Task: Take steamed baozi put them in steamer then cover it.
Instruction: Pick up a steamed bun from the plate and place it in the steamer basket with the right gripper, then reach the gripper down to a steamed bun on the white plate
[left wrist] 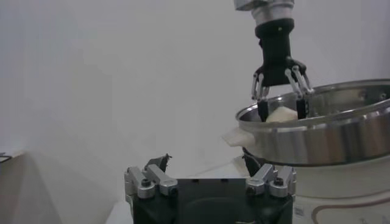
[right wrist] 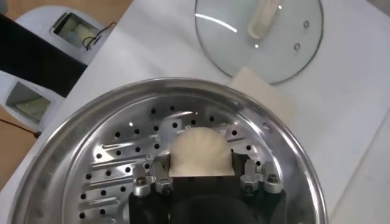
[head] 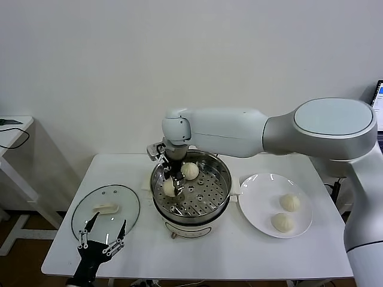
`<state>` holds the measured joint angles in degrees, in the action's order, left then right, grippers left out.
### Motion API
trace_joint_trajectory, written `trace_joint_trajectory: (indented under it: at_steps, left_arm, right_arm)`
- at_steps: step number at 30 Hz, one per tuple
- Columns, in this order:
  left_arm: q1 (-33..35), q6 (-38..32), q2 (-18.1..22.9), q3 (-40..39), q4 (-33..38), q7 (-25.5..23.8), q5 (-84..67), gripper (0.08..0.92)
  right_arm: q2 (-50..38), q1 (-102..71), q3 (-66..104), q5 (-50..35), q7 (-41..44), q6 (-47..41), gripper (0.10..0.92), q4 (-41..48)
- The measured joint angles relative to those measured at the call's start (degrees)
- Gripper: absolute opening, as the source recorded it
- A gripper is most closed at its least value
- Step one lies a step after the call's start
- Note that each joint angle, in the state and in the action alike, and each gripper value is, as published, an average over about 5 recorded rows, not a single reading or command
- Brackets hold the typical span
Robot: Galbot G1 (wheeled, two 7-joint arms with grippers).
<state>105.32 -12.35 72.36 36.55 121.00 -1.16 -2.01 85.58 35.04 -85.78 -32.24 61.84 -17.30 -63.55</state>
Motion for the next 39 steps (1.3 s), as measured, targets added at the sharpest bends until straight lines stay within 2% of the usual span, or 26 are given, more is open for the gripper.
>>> trace_joint_trajectory:
  at_steps: [8,17,27,39]
  left_arm:
    - [0.0,-0.1,0.0,0.1,0.0,0.0,-0.2,0.823]
    - [0.2,0.0,0.2,0.1,0.4,0.1,-0.2,0.823]
    - [0.1,0.0,-0.1,-0.3,0.4,0.1,-0.1,0.823]
    - [0.9,-0.1,0.4,-0.4,1.0,0.1,0.3,0.823]
  right_arm:
    - [-0.1,-0.8,0.3,0.2,-1.1,0.0,0.812,-0.1]
    - [-4.3,1.7,2.4,1.4,-0.4,0.4,0.823,-4.5]
    - [-21.3,7.3,4.7,5.0,4.4,3.5,0.823,-13.1]
    - [-43.4,3.4,6.0,13.9,8.3,9.3,0.823,-15.6]
